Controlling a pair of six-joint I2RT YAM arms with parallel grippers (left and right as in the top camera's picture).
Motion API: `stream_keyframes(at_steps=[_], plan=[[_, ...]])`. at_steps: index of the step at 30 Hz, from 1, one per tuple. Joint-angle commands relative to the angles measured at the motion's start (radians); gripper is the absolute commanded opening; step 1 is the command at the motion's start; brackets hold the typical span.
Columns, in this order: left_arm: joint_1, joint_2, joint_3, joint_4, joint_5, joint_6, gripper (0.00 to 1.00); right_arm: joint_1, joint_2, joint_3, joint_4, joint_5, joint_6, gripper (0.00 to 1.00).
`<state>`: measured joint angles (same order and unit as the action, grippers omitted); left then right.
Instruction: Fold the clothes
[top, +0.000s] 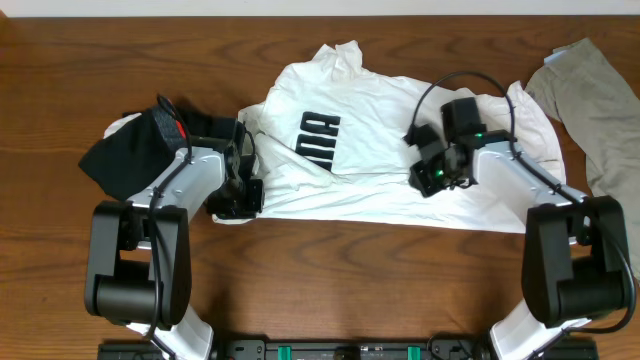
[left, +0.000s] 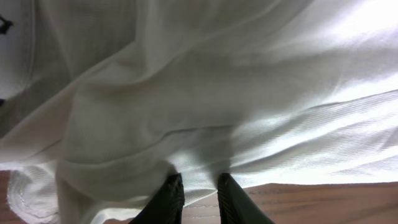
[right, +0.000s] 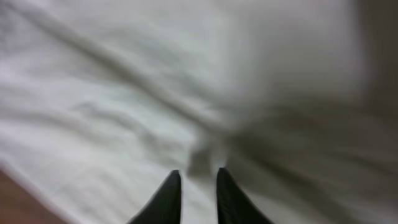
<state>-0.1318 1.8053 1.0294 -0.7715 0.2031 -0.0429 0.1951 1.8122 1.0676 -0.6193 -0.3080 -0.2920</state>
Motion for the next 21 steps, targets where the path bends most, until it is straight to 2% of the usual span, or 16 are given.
stream_keyframes(at_steps=[1,3,12,21], plan=[[0.011,0.005,0.002,-0.005,-0.048,0.02,0.22,0.055,-0.024,0.019,-0.014,-0.047,-0.047,0.07],[0.011,0.005,0.002,-0.005,-0.048,0.02,0.23,0.079,-0.025,0.019,-0.014,-0.047,-0.047,0.01],[0.011,0.005,0.002,-0.005,-0.048,0.02,0.23,0.142,0.0,0.015,0.003,0.005,-0.043,0.01],[0.011,0.005,0.002,-0.006,-0.048,0.02,0.23,0.143,0.105,0.015,0.113,0.052,0.012,0.01]])
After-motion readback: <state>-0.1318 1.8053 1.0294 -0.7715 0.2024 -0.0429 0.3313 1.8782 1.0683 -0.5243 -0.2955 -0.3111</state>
